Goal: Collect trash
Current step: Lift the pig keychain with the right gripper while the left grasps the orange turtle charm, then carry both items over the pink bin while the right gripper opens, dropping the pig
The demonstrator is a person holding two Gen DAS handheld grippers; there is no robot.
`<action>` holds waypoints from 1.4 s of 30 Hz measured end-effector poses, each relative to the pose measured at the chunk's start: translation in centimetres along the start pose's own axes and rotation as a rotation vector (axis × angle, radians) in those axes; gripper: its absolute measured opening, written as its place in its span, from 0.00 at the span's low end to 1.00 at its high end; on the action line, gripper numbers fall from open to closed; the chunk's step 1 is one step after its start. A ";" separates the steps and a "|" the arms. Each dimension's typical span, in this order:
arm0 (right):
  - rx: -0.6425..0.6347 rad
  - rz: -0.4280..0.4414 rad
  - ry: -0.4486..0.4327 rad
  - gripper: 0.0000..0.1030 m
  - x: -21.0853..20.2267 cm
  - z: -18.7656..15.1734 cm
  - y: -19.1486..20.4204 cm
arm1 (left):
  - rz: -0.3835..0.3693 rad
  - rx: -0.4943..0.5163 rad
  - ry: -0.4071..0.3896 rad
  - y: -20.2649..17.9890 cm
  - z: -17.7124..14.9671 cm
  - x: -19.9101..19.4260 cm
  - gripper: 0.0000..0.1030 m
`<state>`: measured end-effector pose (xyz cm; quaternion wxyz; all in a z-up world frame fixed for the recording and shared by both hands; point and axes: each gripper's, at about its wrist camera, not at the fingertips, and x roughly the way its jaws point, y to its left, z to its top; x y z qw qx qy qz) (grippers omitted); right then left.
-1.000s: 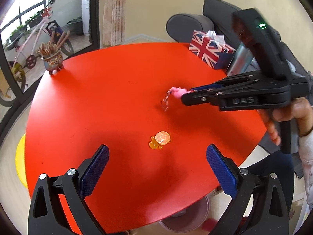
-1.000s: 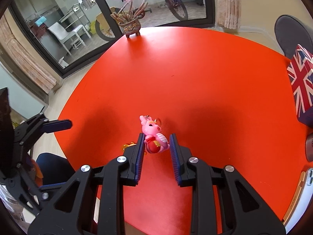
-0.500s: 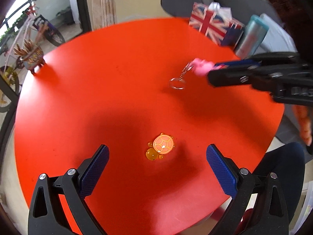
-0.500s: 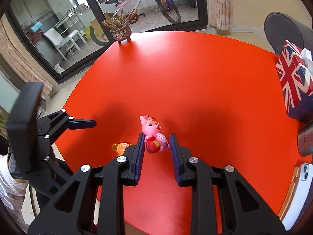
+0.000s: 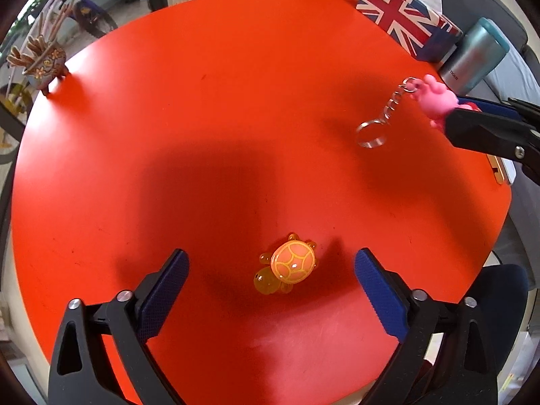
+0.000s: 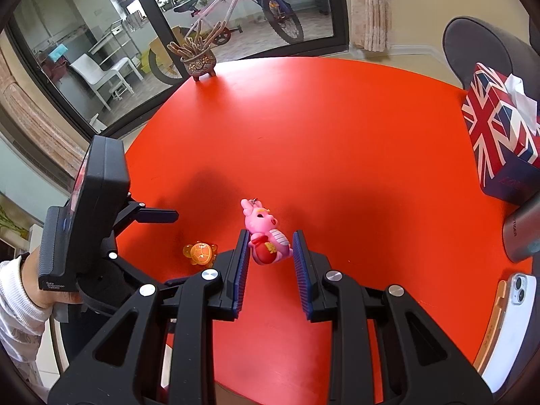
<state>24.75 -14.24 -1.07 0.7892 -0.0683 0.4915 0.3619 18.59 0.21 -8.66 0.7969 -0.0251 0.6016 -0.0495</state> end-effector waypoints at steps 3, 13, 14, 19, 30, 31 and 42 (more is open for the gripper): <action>0.002 -0.001 -0.001 0.25 -0.1 0.0 0.1 | 0.015 0.000 0.014 -0.1 0.4 0.1 0.77; -0.002 0.001 -0.003 0.25 -0.3 0.1 0.1 | 0.035 0.010 0.032 -0.6 1.2 0.2 0.56; -0.004 0.001 -0.002 0.25 -0.3 0.1 0.1 | 0.036 0.010 0.031 -0.6 1.2 0.1 0.50; -0.006 0.002 -0.003 0.25 -0.4 0.3 0.4 | 0.015 0.005 0.024 0.0 1.2 -0.4 0.32; -0.004 0.001 -0.007 0.25 -0.5 0.3 0.5 | 0.009 0.019 -0.048 0.2 0.1 -1.7 0.23; -0.004 0.002 -0.007 0.25 -0.4 0.3 0.5 | 0.005 0.016 -0.057 0.4 0.0 -1.9 0.23; -0.005 0.002 -0.029 0.25 -0.9 -0.7 0.7 | -0.009 0.049 -0.168 0.6 -2.8 -5.6 0.23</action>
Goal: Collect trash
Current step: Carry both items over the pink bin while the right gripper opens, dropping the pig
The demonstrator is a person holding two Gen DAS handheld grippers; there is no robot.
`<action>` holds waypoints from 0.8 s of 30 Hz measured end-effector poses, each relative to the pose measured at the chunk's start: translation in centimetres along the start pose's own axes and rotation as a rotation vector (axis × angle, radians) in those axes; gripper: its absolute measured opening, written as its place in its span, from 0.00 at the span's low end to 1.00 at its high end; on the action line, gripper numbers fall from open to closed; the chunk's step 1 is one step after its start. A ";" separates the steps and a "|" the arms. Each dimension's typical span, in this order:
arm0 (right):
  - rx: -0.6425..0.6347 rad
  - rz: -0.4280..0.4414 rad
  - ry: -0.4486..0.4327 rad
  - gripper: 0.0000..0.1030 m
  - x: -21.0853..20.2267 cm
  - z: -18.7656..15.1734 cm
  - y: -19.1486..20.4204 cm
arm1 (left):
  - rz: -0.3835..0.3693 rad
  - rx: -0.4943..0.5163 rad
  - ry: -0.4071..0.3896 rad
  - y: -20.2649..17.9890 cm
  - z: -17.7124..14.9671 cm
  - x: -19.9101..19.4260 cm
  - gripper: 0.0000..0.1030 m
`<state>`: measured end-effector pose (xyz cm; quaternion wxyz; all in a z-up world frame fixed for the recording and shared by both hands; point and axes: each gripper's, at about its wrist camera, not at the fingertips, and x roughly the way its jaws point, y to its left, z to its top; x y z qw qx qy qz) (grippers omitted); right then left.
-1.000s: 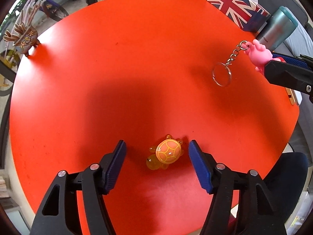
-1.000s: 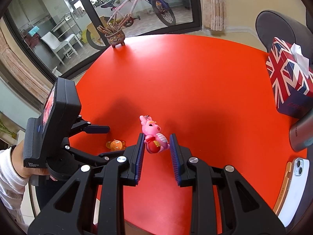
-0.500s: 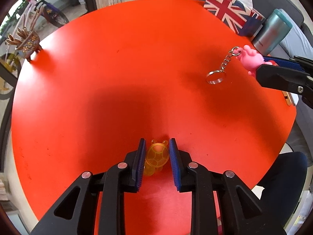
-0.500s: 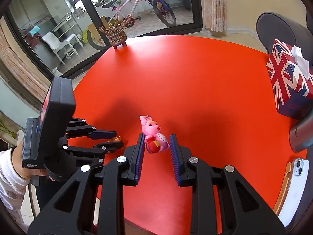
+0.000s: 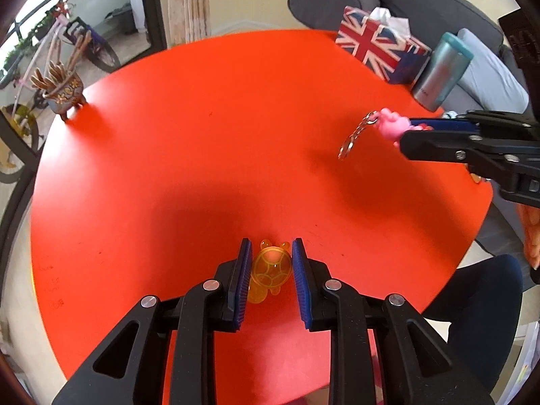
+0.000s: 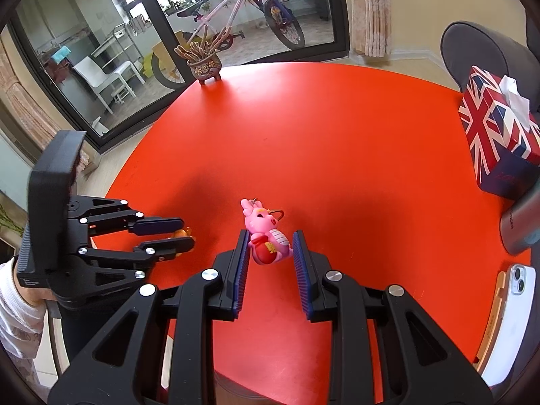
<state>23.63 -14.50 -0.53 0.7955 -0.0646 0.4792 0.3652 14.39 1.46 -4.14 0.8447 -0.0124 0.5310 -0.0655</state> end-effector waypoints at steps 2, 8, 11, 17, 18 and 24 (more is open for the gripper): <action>-0.004 -0.002 -0.007 0.25 -0.2 -0.4 0.2 | -0.004 0.004 -0.019 -0.2 -0.3 -0.7 0.23; -0.032 -0.012 -0.028 0.25 -1.5 -1.9 1.1 | -0.022 0.027 -0.070 -1.1 -1.3 -2.9 0.23; -0.042 -0.021 -0.043 0.25 -2.4 -2.9 1.4 | -0.027 0.038 -0.094 -1.6 -2.1 -4.0 0.23; -0.067 -0.025 -0.073 0.25 -4.7 -5.8 3.0 | -0.039 0.049 -0.134 -2.4 -3.9 -6.3 0.23; -0.071 -0.028 -0.076 0.25 -5.0 -6.2 3.3 | -0.037 0.051 -0.139 -2.6 -4.2 -6.5 0.23; -0.087 -0.018 -0.096 0.25 -7.0 -9.4 4.9 | -0.033 0.054 -0.164 -3.6 -6.4 -8.0 0.23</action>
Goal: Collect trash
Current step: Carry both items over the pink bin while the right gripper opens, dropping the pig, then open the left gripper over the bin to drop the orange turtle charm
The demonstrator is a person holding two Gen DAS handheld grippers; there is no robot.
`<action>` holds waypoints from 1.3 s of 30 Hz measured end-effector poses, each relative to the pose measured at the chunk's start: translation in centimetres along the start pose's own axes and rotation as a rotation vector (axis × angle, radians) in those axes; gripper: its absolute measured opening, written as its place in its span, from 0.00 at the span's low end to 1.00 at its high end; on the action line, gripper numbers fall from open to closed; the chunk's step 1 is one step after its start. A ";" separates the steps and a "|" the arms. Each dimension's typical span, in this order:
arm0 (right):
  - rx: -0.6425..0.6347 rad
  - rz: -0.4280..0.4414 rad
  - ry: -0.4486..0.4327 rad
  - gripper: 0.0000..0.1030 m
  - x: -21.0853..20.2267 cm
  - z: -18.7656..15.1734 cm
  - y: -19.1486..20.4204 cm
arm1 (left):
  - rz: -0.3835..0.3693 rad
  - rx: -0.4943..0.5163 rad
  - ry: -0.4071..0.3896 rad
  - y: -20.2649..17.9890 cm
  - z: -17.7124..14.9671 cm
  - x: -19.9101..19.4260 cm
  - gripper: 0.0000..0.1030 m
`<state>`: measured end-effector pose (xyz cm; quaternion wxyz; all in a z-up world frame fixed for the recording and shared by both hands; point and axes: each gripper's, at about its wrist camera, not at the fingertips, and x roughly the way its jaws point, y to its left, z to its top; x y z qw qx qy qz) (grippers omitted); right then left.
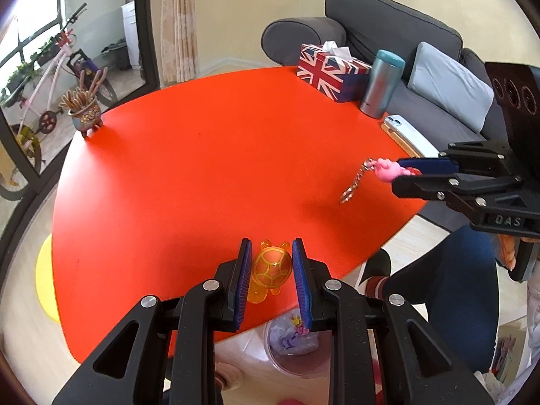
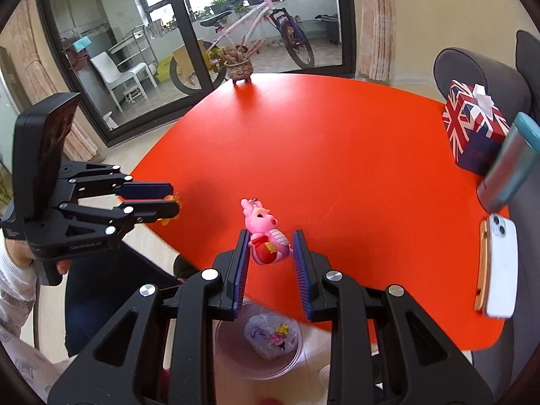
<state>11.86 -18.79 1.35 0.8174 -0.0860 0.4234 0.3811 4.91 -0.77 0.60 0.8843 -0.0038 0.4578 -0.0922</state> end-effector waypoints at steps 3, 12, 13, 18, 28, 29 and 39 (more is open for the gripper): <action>-0.006 0.006 -0.002 0.25 -0.8 -1.3 0.8 | -0.003 0.000 -0.009 -0.6 -1.0 -0.6 0.23; -0.017 0.037 0.036 0.25 -2.0 -6.0 3.1 | -0.010 -0.007 -0.017 -1.6 -3.6 -1.7 0.23; -0.017 0.040 0.044 0.25 -1.9 -6.4 3.2 | -0.013 -0.008 -0.017 -1.6 -3.9 -1.7 0.23; -0.015 0.064 0.072 0.25 -1.3 -8.2 4.1 | -0.029 -0.010 -0.017 -2.0 -4.8 -1.9 0.23; 0.017 0.048 0.061 0.83 -0.5 -9.5 3.6 | -0.062 -0.012 -0.009 -2.8 -6.9 -1.6 0.23; 0.024 0.041 0.055 0.85 -0.6 -9.6 3.4 | -0.064 -0.011 -0.007 -2.9 -7.0 -1.5 0.23; 0.082 -0.009 0.019 0.94 -1.8 -9.8 2.1 | -0.090 0.004 0.001 -3.7 -7.6 -1.1 0.23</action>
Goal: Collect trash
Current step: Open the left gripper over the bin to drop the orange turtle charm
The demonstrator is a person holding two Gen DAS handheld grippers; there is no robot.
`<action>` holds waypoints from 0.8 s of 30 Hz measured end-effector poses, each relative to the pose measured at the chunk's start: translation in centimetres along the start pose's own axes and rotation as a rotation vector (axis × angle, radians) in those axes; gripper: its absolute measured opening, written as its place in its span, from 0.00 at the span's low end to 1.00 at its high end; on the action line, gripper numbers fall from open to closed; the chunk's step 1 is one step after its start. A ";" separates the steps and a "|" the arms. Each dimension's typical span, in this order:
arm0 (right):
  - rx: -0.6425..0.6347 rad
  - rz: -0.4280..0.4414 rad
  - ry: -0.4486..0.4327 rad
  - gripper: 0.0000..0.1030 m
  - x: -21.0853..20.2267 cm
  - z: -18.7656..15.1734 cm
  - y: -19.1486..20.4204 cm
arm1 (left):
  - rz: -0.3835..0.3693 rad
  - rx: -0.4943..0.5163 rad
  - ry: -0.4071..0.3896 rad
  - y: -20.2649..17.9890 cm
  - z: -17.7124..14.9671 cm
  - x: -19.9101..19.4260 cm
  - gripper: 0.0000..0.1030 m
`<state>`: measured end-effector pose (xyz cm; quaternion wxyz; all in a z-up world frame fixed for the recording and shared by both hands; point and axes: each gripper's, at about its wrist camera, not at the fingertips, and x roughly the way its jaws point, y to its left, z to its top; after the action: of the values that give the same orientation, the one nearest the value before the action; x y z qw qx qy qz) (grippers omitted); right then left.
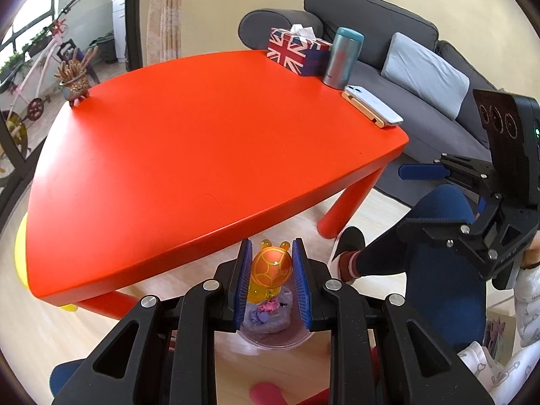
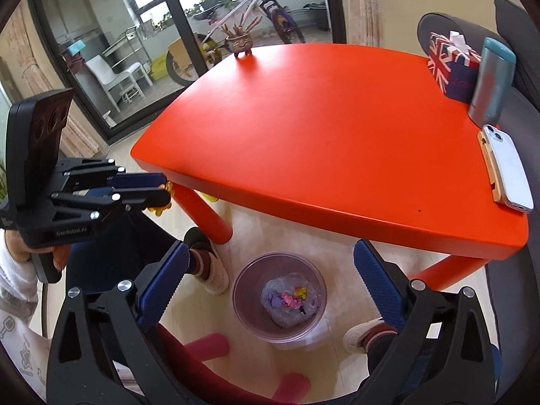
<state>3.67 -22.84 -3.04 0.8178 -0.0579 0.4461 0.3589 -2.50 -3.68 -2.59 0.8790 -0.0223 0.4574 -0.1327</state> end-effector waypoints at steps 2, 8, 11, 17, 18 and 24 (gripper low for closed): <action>0.006 -0.009 -0.007 0.94 -0.2 0.0 -0.2 | -0.004 0.006 0.001 -0.2 0.0 0.1 0.23; 0.026 -0.036 -0.036 0.94 -1.1 0.0 -0.6 | -0.018 0.027 0.000 -1.3 -0.3 0.3 0.23; 0.040 -0.039 -0.047 0.95 -1.5 -0.1 -1.0 | -0.027 0.041 0.008 -2.0 -0.4 0.6 0.23; 0.059 -0.046 -0.063 0.95 -2.2 -0.5 -1.4 | -0.042 0.066 0.014 -3.2 -0.5 1.0 0.24; 0.062 -0.046 -0.066 0.95 -2.3 -0.5 -1.5 | -0.040 0.073 0.015 -3.4 -0.4 1.0 0.25; 0.078 -0.057 -0.084 0.95 -3.1 -0.7 -2.1 | -0.047 0.055 -0.018 -3.5 -0.1 0.7 0.89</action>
<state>3.45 -26.31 -1.47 0.8475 -0.0236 0.4230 0.3197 -3.00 -7.21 -2.63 0.8801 -0.0102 0.4448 -0.1658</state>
